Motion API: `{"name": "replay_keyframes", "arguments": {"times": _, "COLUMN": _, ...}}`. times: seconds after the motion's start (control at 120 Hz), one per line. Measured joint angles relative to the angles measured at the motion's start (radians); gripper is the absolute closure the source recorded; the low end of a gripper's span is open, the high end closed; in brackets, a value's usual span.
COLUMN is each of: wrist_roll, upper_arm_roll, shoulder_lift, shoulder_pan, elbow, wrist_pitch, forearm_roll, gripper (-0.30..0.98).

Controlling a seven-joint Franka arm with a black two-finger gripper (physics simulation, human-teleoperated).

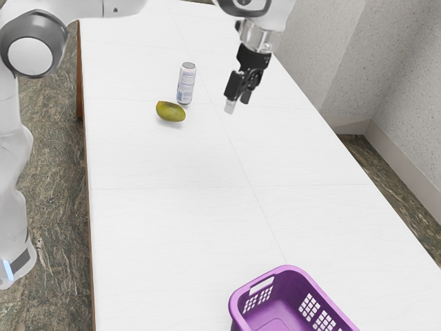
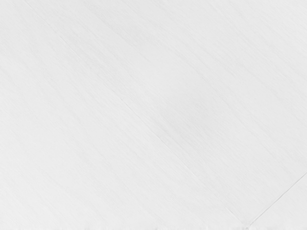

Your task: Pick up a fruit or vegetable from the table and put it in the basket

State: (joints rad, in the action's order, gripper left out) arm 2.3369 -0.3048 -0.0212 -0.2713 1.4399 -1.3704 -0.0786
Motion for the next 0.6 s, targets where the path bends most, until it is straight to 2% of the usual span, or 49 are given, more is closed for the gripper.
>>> {"name": "replay_keyframes", "arguments": {"times": 0.2, "wrist_roll": 0.000, "upper_arm_roll": 0.001, "shoulder_lift": 0.066, "shoulder_pan": -0.091, "elbow": 0.000, "wrist_pitch": 0.020, "forearm_roll": -0.002, "gripper": 0.00}}
{"name": "replay_keyframes", "arguments": {"times": 0.3, "wrist_roll": -0.002, "upper_arm_roll": -0.121, "shoulder_lift": 0.093, "shoulder_pan": -0.184, "elbow": 0.007, "wrist_pitch": 0.067, "forearm_roll": -0.003, "gripper": 0.00}}
{"name": "replay_keyframes", "arguments": {"times": 0.383, "wrist_roll": -0.028, "upper_arm_roll": -0.212, "shoulder_lift": 0.085, "shoulder_pan": -0.102, "elbow": 0.034, "wrist_pitch": 0.121, "forearm_roll": -0.010, "gripper": 0.00}}
{"name": "replay_keyframes", "arguments": {"times": 0.417, "wrist_roll": -0.042, "upper_arm_roll": -0.219, "shoulder_lift": 0.125, "shoulder_pan": -0.059, "elbow": 0.103, "wrist_pitch": 0.122, "forearm_roll": -0.007, "gripper": 0.00}}
{"name": "replay_keyframes", "arguments": {"times": 0.517, "wrist_roll": -0.081, "upper_arm_roll": -0.095, "shoulder_lift": 0.256, "shoulder_pan": 0.087, "elbow": 0.350, "wrist_pitch": 0.052, "forearm_roll": 0.031, "gripper": 0.00}}
{"name": "replay_keyframes", "arguments": {"times": 0.6, "wrist_roll": -0.109, "upper_arm_roll": -0.055, "shoulder_lift": 0.267, "shoulder_pan": 0.110, "elbow": 0.418, "wrist_pitch": -0.015, "forearm_roll": 0.066, "gripper": 0.00}}
